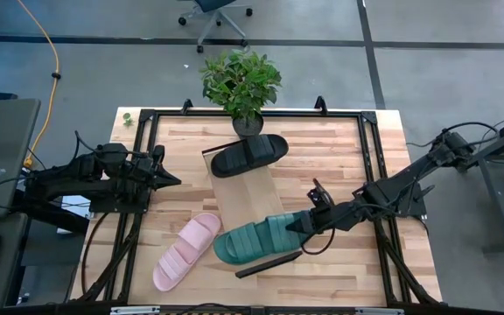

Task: Pick and place slides into the shelf
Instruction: Put the green slides on the shelf, then put the pink slides on the shelf

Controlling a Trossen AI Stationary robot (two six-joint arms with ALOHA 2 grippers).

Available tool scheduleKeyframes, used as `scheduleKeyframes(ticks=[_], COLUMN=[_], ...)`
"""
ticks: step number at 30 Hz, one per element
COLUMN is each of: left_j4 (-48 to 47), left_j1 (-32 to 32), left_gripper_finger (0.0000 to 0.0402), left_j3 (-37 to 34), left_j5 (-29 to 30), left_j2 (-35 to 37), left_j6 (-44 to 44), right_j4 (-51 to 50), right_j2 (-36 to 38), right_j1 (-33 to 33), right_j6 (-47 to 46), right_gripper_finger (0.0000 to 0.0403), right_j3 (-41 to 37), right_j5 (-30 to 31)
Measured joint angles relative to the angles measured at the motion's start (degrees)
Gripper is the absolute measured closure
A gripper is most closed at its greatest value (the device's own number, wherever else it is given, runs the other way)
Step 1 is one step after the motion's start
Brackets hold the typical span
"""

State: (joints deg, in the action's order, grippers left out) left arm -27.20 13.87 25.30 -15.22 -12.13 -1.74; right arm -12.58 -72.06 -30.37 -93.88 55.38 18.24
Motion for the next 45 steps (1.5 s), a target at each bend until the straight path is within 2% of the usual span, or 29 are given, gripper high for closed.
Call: scheduleKeyframes(ticks=[21, 32, 45], left_j4=[1.7, 1.5, 1.5], left_j1=[0.0, 0.0, 0.0], left_gripper_finger=[0.0401, 0.0401, 0.0401], left_j3=[0.0, 0.0, 0.0], left_j5=[-0.7, -0.6, -0.6], left_j2=[0.0, 0.0, 0.0], left_j6=[-1.2, -1.1, -2.2], right_j4=[-8.3, -15.1, -21.8], right_j2=[5.3, 11.3, 21.2], right_j1=[0.0, 0.0, 0.0], right_j6=[-1.2, -1.0, 5.9], right_gripper_finger=[0.0315, 0.0315, 0.0315], right_j3=[0.0, 0.0, 0.0], right_j5=[1.4, 4.6, 8.4])
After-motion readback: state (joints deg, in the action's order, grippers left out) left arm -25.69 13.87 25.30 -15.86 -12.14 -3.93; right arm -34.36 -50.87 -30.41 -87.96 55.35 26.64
